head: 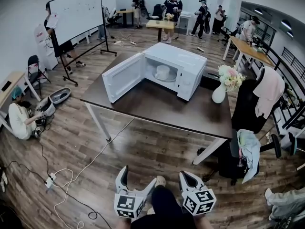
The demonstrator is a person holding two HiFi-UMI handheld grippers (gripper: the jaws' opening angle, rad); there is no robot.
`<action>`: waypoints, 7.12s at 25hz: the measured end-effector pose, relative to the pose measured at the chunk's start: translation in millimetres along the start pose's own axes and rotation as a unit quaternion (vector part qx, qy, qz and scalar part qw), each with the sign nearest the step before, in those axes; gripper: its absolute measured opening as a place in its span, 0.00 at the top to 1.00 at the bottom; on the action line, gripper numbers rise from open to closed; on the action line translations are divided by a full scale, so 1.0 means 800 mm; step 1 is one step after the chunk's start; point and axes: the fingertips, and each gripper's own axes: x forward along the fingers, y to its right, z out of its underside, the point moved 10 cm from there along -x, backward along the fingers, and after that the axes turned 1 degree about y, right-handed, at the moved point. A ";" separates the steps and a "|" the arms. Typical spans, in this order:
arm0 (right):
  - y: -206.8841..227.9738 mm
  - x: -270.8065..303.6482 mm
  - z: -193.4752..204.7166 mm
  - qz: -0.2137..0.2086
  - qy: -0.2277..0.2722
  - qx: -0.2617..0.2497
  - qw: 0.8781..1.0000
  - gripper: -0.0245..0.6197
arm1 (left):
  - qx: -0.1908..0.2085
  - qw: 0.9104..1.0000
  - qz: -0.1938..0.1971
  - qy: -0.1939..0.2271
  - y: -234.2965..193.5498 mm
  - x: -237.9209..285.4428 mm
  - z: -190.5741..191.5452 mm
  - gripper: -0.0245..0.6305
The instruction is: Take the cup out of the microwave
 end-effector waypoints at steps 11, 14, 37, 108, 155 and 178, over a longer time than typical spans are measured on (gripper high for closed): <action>0.055 0.108 -0.063 -0.014 -0.006 -0.004 1.000 0.97 | 0.001 1.000 -0.006 0.001 -0.050 0.120 -0.038 0.22; 0.070 0.138 -0.079 -0.023 -0.010 -0.003 1.000 0.97 | 0.000 1.000 -0.014 0.011 -0.064 0.149 -0.049 0.22; 0.168 0.318 -0.156 -0.082 -0.024 -0.004 0.996 0.97 | -0.002 0.998 -0.062 0.005 -0.124 0.313 -0.073 0.22; 0.249 0.639 -0.267 0.080 -0.044 0.062 0.994 0.97 | 0.029 0.985 0.168 -0.036 -0.344 0.833 -0.172 0.22; 0.290 0.667 -0.253 0.102 -0.095 0.089 0.986 0.97 | 0.069 0.992 0.105 -0.012 -0.320 0.963 -0.147 0.21; 0.272 0.647 -0.244 0.097 -0.083 0.079 0.989 0.97 | 0.073 0.992 0.106 0.007 -0.324 0.899 -0.152 0.21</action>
